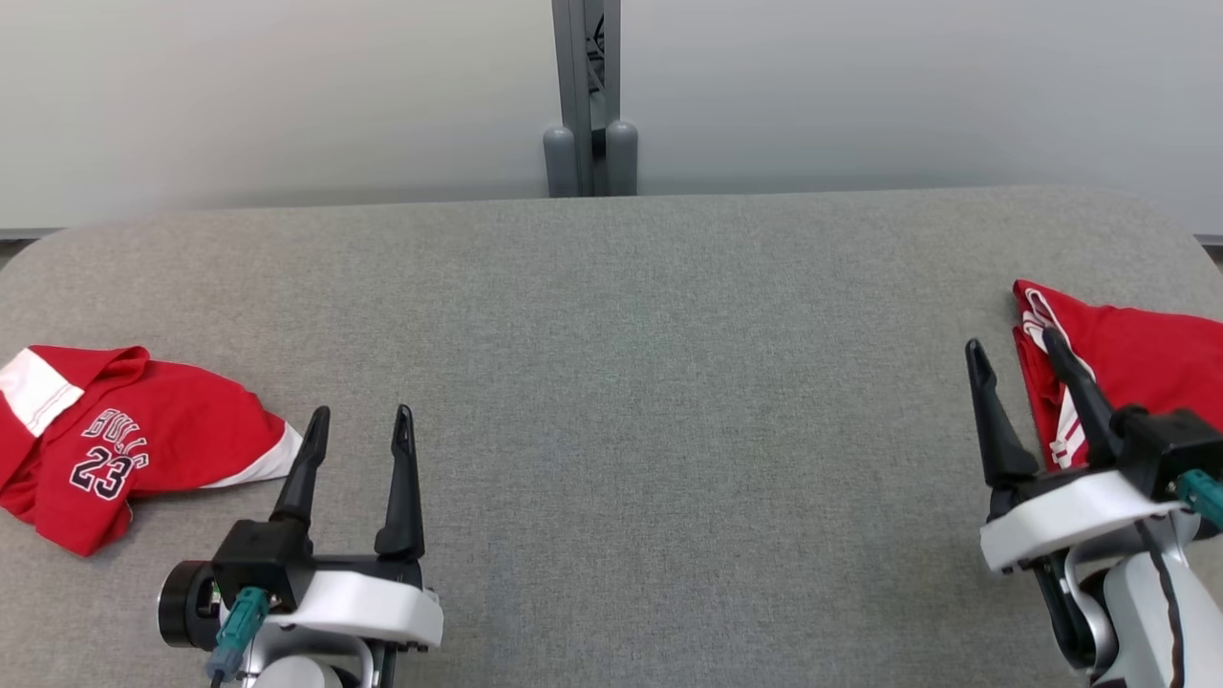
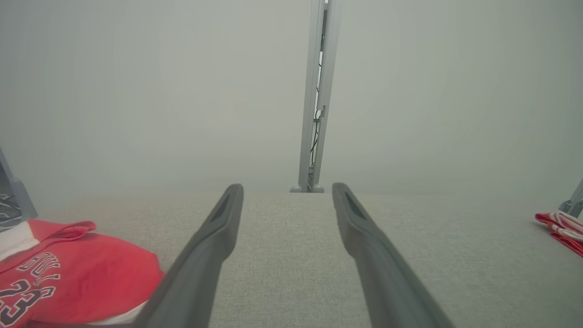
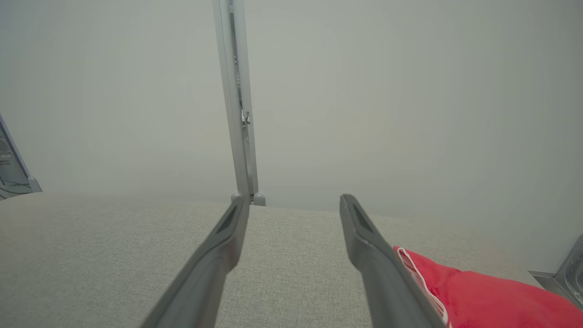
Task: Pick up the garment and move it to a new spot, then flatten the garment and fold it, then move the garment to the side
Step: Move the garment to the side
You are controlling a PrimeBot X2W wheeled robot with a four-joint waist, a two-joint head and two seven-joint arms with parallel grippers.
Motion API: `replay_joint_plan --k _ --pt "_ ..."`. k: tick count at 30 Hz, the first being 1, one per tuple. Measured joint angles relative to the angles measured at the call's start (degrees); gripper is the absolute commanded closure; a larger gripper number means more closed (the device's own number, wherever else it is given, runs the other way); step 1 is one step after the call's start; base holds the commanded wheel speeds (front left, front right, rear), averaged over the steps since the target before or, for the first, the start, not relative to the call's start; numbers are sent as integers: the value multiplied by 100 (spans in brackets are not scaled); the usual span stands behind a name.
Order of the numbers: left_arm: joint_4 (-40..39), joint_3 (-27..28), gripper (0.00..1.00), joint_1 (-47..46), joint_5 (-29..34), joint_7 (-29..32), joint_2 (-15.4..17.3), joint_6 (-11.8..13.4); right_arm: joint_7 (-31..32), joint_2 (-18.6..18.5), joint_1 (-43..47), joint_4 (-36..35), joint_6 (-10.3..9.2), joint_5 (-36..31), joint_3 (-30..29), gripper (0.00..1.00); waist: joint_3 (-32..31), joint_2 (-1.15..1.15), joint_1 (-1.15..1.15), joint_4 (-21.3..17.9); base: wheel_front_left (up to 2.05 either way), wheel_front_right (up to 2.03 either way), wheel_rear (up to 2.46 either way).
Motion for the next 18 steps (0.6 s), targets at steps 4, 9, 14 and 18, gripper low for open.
replay_joint_plan --k 4,9,14,18 --pt "53 -25 0 133 -33 0 0 -7 0 102 258 -21 0 -99 -77 0 -123 0 0 40 0 0 0" --pt "109 -80 0 213 -47 0 0 -49 0 127 399 -20 0 -135 -85 0 -226 0 0 77 0 0 0" --pt "141 -112 0 307 -43 0 -1 -68 0 119 485 -12 0 -134 -46 0 -335 0 0 94 0 0 0" --pt "152 -123 0 336 -41 0 -1 -77 0 102 506 7 0 -126 37 0 -379 0 0 85 0 0 0"
